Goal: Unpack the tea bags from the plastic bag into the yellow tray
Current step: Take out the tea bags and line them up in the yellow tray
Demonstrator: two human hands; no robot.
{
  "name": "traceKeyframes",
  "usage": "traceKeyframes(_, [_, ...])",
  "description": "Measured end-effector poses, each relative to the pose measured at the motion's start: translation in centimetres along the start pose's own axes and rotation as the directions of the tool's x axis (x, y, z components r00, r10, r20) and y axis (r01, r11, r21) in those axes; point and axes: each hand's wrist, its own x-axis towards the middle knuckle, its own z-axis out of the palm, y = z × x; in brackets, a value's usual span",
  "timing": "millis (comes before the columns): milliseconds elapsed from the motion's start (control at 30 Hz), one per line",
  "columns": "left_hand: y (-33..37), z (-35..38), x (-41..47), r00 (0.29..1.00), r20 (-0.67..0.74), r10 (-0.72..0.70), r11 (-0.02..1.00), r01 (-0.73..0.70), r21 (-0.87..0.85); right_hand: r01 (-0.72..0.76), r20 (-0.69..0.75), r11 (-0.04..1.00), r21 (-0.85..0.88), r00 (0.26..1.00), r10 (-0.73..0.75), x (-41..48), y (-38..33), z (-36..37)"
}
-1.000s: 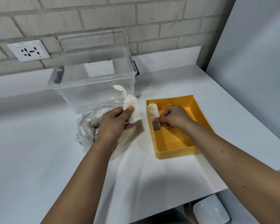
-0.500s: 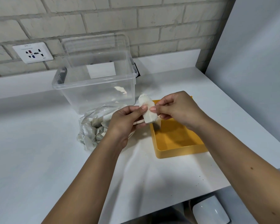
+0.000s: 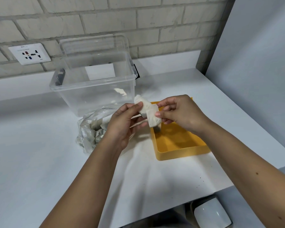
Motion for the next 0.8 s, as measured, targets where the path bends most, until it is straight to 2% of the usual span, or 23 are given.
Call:
traceKeyframes(133, [0.8, -1.4, 0.5, 0.991, -0.096, 0.089, 0.996, -0.088, 0.021, -0.084, -0.103, 0.996, -0.023, 0.991, 0.082, 1.1, 2.1, -1.3])
traceKeyframes(233, [1.0, -2.2, 0.7, 0.982, -0.129, 0.135, 0.986, -0.121, 0.114, -0.23, -0.049, 0.971, -0.072, 0.973, 0.227, 2.2, 4.8, -1.0])
traceKeyframes(333, [0.4, -2.2, 0.5, 0.983, -0.123, 0.139, 0.97, -0.11, 0.216, -0.298, -0.011, 0.95, -0.09, 0.955, 0.298, 3.1, 7.1, 0.3])
traceKeyframes(533, [-0.5, -2.5, 0.4, 0.988, -0.113, 0.11, 0.96, -0.076, 0.271, -0.285, -0.043, 0.946, -0.154, 0.959, 0.281, 4.2, 8.0, 2.3])
traceKeyframes(733, [-0.5, -2.6, 0.3, 0.987, -0.117, 0.107, 0.956, -0.07, 0.285, -0.216, -0.072, 0.914, -0.343, 0.976, 0.203, 4.1, 8.0, 2.6])
traceKeyframes(800, [-0.5, -2.5, 0.3, 0.988, -0.113, 0.11, 0.95, -0.071, 0.304, -0.18, -0.119, 0.924, -0.338, 0.982, 0.147, 3.9, 7.1, 2.0])
